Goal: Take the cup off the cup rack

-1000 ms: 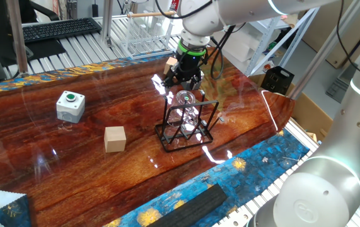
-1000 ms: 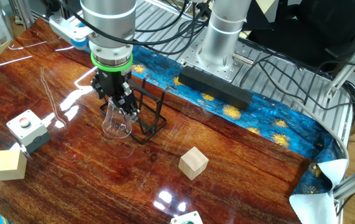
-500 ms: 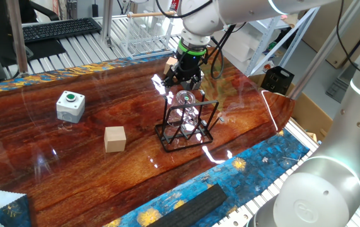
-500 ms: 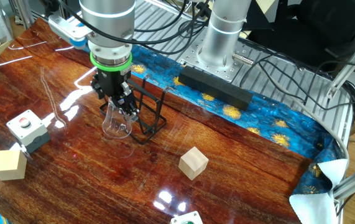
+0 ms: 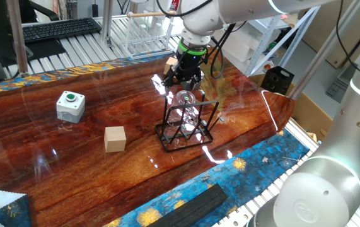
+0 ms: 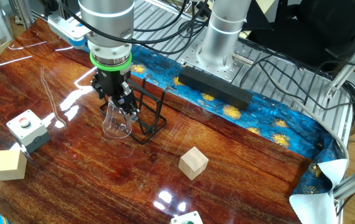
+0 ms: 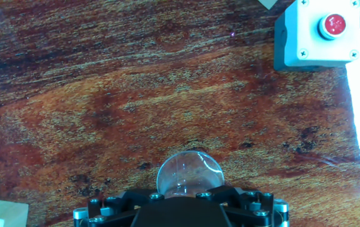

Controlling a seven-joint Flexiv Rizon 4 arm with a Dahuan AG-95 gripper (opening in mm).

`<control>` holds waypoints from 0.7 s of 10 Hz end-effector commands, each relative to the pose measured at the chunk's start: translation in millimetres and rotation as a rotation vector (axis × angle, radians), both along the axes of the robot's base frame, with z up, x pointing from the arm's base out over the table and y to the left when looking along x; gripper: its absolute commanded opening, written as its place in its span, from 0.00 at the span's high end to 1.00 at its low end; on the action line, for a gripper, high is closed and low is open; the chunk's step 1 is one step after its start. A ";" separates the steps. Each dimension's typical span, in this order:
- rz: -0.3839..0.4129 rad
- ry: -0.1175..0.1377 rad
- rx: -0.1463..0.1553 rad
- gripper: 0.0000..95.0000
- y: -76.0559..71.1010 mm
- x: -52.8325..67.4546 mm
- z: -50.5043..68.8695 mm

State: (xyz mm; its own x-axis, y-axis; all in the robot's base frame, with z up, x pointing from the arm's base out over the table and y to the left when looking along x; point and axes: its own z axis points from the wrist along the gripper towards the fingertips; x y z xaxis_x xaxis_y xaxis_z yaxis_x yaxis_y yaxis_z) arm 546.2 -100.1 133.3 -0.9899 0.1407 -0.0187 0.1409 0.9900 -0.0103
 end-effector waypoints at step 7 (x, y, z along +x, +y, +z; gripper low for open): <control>0.020 0.002 0.010 0.00 0.3 -0.2 0.3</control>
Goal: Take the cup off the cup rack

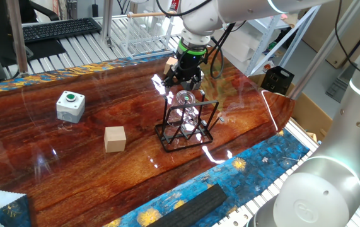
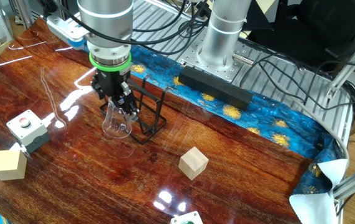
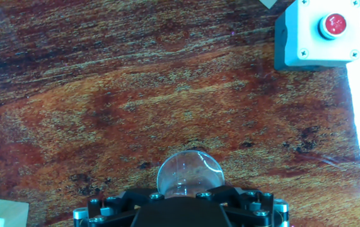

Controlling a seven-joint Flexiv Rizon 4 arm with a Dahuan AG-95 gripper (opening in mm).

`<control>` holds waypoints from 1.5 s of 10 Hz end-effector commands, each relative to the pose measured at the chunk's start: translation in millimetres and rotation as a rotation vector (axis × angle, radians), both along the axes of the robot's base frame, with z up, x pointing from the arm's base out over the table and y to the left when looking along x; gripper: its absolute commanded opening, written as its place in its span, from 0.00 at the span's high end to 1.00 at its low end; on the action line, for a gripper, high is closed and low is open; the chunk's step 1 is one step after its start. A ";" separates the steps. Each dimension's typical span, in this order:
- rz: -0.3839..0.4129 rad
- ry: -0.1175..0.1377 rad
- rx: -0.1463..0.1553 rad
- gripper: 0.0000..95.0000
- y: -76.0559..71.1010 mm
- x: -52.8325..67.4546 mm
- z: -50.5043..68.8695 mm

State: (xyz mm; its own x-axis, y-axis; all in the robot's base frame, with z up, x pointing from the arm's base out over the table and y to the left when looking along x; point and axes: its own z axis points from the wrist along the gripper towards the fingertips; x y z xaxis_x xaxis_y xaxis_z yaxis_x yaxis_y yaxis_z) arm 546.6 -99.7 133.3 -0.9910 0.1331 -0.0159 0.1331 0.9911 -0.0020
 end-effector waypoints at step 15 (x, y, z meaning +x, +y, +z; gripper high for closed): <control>0.011 -0.044 -0.007 0.00 -0.8 -37.3 -7.3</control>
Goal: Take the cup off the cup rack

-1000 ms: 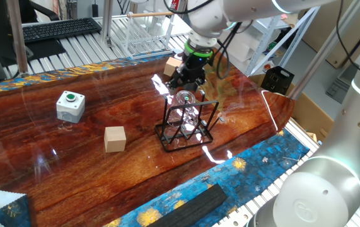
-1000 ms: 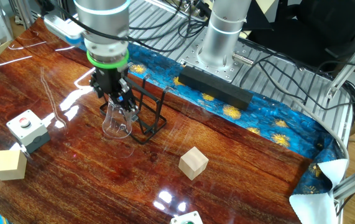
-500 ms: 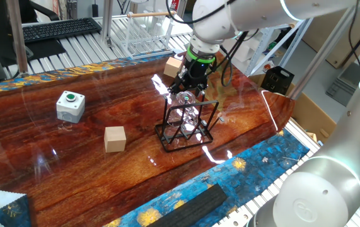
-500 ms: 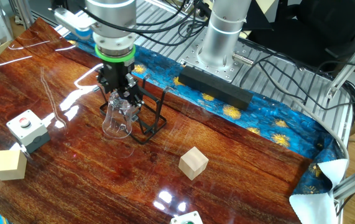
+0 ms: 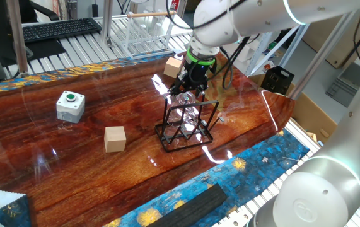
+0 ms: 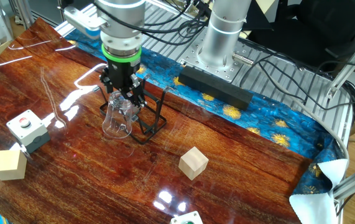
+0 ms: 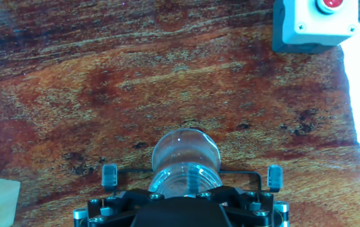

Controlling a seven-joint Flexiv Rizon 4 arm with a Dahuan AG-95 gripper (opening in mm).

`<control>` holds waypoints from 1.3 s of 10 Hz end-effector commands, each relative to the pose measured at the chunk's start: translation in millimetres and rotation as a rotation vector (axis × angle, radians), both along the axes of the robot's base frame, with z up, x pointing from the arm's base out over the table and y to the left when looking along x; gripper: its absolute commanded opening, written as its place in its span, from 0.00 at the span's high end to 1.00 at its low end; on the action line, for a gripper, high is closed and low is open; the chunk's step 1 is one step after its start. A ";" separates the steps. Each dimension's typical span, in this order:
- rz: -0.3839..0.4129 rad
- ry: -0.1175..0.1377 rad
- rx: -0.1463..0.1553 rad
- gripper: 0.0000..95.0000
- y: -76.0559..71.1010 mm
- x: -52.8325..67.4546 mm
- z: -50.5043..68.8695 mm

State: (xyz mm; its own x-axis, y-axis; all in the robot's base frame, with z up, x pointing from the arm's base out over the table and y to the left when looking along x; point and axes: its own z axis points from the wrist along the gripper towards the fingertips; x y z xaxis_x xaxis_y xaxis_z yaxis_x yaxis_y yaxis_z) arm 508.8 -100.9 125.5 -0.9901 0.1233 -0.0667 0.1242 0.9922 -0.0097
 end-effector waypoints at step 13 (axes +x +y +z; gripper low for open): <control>0.018 -0.019 0.000 0.20 -1.0 -0.2 -15.8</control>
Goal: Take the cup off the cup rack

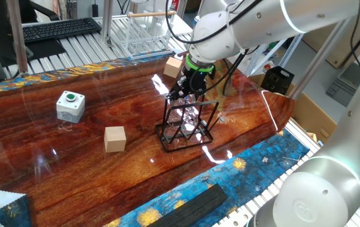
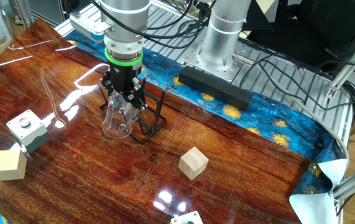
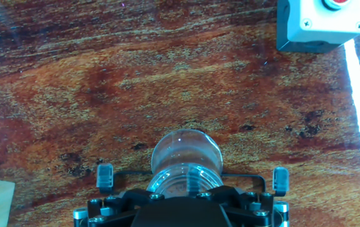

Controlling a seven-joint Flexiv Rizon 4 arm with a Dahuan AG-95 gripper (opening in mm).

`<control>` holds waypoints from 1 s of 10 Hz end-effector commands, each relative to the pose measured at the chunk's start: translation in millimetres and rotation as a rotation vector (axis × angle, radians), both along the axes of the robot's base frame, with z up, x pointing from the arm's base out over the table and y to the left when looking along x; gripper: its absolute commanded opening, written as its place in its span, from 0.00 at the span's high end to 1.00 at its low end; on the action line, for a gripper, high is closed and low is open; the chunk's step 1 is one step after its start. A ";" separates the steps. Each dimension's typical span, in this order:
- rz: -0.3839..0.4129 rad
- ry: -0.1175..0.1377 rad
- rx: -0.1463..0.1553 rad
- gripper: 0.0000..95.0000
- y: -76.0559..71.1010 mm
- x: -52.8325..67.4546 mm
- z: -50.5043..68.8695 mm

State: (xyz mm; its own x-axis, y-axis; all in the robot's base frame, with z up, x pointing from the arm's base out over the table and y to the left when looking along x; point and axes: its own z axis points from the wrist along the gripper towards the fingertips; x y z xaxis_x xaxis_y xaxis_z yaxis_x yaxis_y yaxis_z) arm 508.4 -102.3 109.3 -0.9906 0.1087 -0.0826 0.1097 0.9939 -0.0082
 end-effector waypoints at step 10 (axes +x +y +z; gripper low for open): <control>0.051 -0.050 -0.025 1.00 -1.1 0.4 0.8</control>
State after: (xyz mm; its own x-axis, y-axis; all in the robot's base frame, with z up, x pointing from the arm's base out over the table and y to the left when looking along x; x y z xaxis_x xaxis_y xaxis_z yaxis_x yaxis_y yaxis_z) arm 510.0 -104.4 110.6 -0.9888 0.0554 -0.1383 0.0603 0.9977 -0.0309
